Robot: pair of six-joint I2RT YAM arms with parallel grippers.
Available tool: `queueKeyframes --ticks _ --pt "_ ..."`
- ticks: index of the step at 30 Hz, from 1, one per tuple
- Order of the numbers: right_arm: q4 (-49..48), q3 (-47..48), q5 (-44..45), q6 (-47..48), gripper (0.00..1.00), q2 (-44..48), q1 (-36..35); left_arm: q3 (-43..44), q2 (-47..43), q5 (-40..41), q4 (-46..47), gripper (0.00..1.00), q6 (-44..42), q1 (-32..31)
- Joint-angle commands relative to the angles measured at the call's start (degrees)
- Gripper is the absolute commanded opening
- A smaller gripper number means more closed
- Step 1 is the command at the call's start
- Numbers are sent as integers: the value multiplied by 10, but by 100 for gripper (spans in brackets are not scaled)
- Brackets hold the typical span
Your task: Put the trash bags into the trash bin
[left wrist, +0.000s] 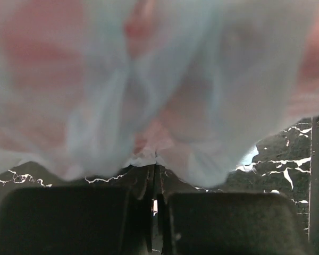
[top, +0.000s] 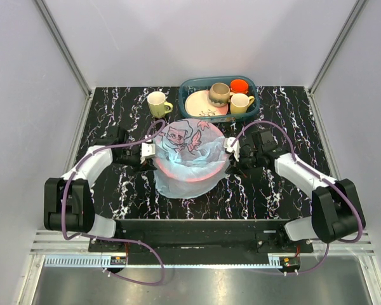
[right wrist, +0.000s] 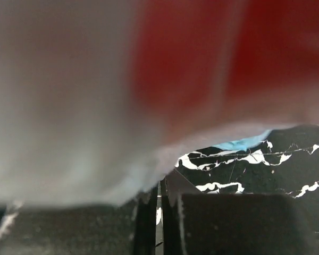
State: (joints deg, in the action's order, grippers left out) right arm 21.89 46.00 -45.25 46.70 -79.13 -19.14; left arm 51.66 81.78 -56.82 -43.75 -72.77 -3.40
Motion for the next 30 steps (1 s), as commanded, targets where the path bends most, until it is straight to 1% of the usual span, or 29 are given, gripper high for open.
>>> queueKeyframes --ticks 1,3,8,9,10,11,12,13,14,15,16,17,18,20,22,24,27,28,30 --pt "-11 -12 39 -11 0 -22 -5 -11 5 36 34 0 -27 -13" --pt "-11 -16 46 -11 0 -29 -5 -12 8 54 48 0 -10 -20" --pt "0 -27 61 7 0 -30 -5 -16 -5 87 48 1 -15 -31" --pt "10 -24 56 7 0 -23 -4 -11 -16 82 30 10 -16 -22" --pt "21 -20 54 7 6 -16 -4 -7 -23 73 19 21 -14 -14" --pt "32 -13 50 -5 25 -8 -4 -1 -31 39 8 45 -4 -2" --pt "59 4 52 -13 61 15 -4 19 -38 22 -25 53 0 25" --pt "71 12 54 -23 69 31 -3 33 -50 6 -52 57 -2 33" --pt "84 18 57 -34 86 68 -3 48 -56 -14 -89 62 -37 47" --pt "103 29 67 -42 99 90 -1 67 -61 -22 -165 77 -63 61" --pt "111 33 69 -52 100 112 4 88 -76 -30 -192 80 -92 70" --pt "121 37 68 -60 100 147 8 95 -84 -48 -212 81 -102 79" --pt "146 50 66 -59 100 160 9 99 -93 -55 -240 83 -113 88" --pt "165 66 55 -48 100 175 9 99 -113 -73 -248 84 -137 88" --pt "173 93 39 -38 100 168 9 93 -117 -89 -228 84 -142 88" --pt "161 121 23 -35 100 139 9 88 -111 -112 -182 84 -112 82" --pt "131 149 -3 -24 99 89 10 107 -87 -128 -141 82 -79 60" --pt "125 155 -11 -25 98 78 9 111 -82 -131 -126 82 -41 53" --pt "118 171 -34 -23 90 50 9 119 -72 -133 -81 77 -5 38"
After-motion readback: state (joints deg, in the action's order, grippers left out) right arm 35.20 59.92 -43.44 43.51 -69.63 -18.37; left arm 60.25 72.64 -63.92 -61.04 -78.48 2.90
